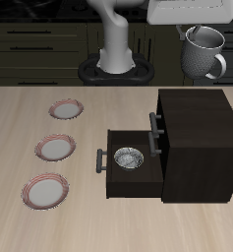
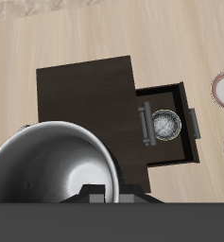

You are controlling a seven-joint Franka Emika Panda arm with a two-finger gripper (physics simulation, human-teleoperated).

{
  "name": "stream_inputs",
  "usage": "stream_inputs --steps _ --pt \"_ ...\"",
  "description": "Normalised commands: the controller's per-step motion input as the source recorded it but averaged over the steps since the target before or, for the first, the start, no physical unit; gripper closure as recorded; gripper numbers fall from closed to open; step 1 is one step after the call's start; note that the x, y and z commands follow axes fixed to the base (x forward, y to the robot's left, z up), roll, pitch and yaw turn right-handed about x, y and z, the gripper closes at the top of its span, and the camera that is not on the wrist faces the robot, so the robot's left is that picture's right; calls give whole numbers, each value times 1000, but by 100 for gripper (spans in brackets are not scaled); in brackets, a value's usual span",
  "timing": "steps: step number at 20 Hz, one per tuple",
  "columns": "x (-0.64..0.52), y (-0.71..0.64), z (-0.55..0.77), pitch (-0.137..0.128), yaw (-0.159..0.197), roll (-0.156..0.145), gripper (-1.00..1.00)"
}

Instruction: Place the porcelain mug on top of the cabinet

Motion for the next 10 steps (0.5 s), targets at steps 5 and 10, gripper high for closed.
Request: stream_inputs --steps 5,10 --pt "168 285 -18 -34 44 5 100" --pt "221 151 -66 -10 9 -13 100"
